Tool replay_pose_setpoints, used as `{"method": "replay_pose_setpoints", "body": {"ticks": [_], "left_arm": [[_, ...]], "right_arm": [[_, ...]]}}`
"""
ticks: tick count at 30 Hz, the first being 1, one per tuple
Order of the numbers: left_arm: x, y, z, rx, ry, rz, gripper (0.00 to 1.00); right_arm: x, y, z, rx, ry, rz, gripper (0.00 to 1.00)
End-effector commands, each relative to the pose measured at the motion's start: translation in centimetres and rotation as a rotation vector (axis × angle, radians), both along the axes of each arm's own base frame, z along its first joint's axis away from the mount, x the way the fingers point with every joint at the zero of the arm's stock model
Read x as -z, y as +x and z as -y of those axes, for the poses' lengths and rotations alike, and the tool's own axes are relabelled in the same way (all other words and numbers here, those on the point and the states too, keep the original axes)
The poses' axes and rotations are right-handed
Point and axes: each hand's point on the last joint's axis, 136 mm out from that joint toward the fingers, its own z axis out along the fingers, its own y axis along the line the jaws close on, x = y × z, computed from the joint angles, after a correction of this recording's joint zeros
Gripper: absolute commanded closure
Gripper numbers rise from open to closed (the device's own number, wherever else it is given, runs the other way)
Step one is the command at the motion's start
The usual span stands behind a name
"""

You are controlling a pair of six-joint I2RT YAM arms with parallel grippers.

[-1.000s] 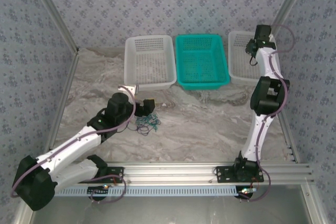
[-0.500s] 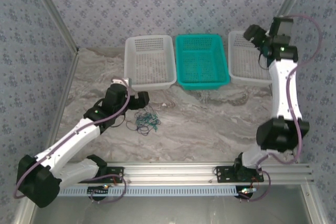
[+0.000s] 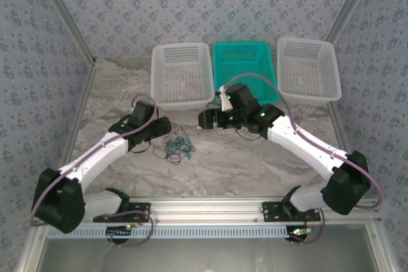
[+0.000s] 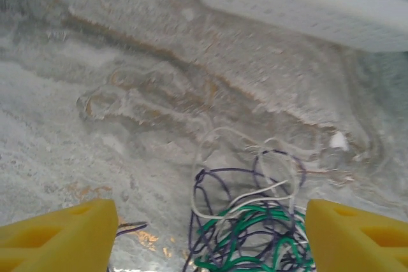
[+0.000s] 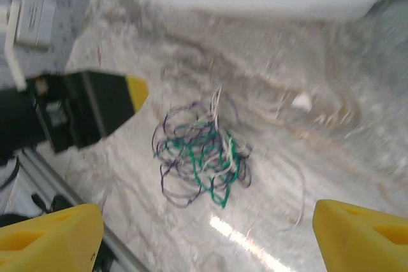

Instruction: Untangle the cables

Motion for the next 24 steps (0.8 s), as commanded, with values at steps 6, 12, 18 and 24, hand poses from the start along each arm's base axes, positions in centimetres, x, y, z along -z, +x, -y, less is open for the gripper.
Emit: {"method": "replay_pose_setpoints", "body": {"ticks": [6,12,18,24], "left_arm": [[3.6,1.8,-0.5,-0.049,0.045,-0.075,0.37],[5.6,2.3,-0.4,-0.059,0.018,-0.07,1.0],[-0.7,2.6,2.7,0.012,-0.183,0.076,1.0],[-7.8,1.0,5.5,0.22,-0.224,0.166,1.0]], "right_arm": [[2.8,-1.5,-2.6,-0.042,-0.005,-0.038,0.1],[2.7,0.7,-3.5,-0.014,-0.026,-0.023,0.1],[2.4,2.5,-4.7,-0.054,-0.047,0.23,0.09],[2.1,4.3,-6.7,-0.125,0.001,0.531,0.07]]}}
